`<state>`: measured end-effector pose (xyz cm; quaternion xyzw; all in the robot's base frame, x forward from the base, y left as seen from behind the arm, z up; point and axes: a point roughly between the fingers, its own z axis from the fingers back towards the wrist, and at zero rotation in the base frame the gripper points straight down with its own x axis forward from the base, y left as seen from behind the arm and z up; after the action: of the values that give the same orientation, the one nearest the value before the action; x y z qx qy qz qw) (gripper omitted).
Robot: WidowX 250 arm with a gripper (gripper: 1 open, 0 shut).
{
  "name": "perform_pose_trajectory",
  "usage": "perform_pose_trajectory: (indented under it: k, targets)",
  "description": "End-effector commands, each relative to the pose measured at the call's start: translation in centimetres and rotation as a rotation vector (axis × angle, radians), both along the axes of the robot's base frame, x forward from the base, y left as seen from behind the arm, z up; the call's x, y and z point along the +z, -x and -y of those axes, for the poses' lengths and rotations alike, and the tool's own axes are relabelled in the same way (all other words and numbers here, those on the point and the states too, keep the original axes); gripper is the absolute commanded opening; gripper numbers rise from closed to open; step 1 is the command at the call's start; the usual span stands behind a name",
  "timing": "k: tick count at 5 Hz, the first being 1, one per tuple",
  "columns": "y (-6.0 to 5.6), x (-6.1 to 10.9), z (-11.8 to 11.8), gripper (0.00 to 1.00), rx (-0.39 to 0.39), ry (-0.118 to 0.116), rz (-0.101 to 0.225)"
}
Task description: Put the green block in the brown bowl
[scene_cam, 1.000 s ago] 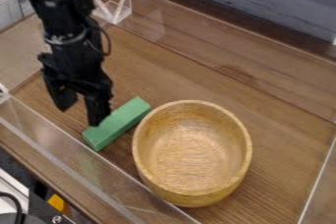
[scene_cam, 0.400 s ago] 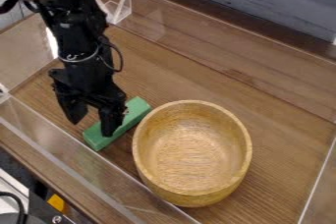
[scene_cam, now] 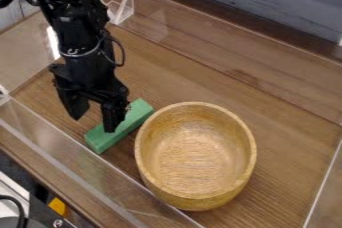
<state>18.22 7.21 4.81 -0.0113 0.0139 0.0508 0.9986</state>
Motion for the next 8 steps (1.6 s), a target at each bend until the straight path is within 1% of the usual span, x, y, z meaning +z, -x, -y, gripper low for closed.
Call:
perform_pose_trajectory:
  k: [1, 3, 5, 7, 8]
  targets:
    - [-1.3, 0.8, 0.1, 1.0, 0.04, -0.017, 0.025]
    - [-1.6, 0.5, 0.0, 1.0, -0.031, -0.027, 0.007]
    - [-1.5, 0.4, 0.3, 1.0, 0.115, -0.031, -0.01]
    - [-0.7, -0.4, 1.5, 1.0, -0.022, -0.041, -0.017]
    - [-0.9, -0.6, 1.2, 1.0, -0.017, -0.042, -0.02]
